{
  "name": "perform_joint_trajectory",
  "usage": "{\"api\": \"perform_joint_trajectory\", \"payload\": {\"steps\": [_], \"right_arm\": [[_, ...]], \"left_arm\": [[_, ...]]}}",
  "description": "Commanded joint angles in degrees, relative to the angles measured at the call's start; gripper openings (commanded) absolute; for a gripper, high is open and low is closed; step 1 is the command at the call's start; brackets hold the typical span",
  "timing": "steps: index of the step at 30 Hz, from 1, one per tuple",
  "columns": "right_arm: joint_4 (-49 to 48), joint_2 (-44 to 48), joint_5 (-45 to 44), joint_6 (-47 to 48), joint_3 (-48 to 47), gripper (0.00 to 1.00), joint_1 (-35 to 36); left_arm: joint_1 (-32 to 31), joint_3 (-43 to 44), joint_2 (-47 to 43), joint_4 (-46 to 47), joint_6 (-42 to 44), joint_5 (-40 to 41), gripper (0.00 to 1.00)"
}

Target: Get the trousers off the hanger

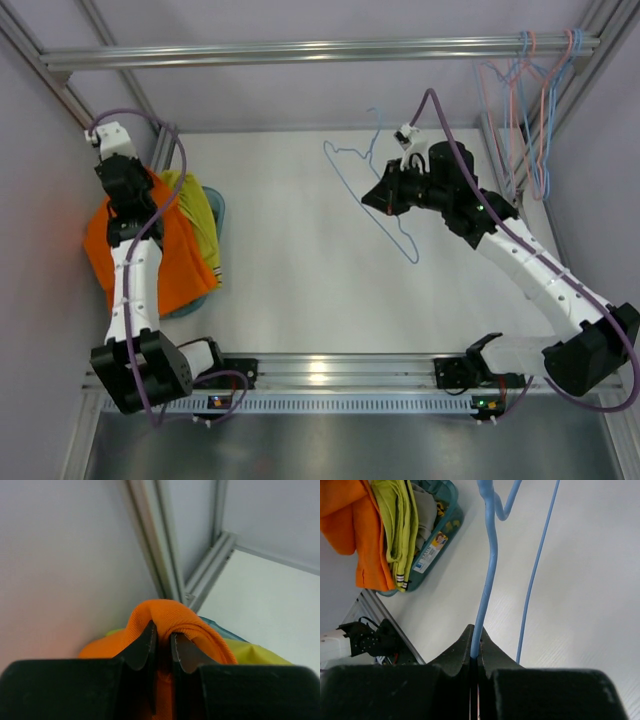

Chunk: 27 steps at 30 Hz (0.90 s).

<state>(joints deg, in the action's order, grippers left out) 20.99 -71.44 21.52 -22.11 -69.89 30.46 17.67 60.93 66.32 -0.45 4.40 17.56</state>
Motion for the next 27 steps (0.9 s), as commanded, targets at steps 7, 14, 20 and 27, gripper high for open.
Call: {"api": "perform_joint_trajectory", "payload": {"steps": [7,14,20,27], "right_arm": [[6.2,4.2,1.2,8.1,-4.3,0.00,-0.9],[13.9,9.2,-1.6,12.0,-6.0,0.00,-2.9],[21.5,12.6,-5.7,13.4,-8.3,0.00,-6.0],[26.4,12.6,-10.9,13.8,-13.5,0.00,-10.5]], "left_arm": [[-5.6,-3.8,8.2,-3.1,-2.4,-11.4,0.20],[-5.7,-1.0,2.2,-11.8,-3.9,-21.2,0.85],[-5.6,6.7,-5.0,-19.2,-5.8,-32.1,0.99],[-5.6,11.2,-9.4,-22.0,-10.8,-40.8,0.99]]}}
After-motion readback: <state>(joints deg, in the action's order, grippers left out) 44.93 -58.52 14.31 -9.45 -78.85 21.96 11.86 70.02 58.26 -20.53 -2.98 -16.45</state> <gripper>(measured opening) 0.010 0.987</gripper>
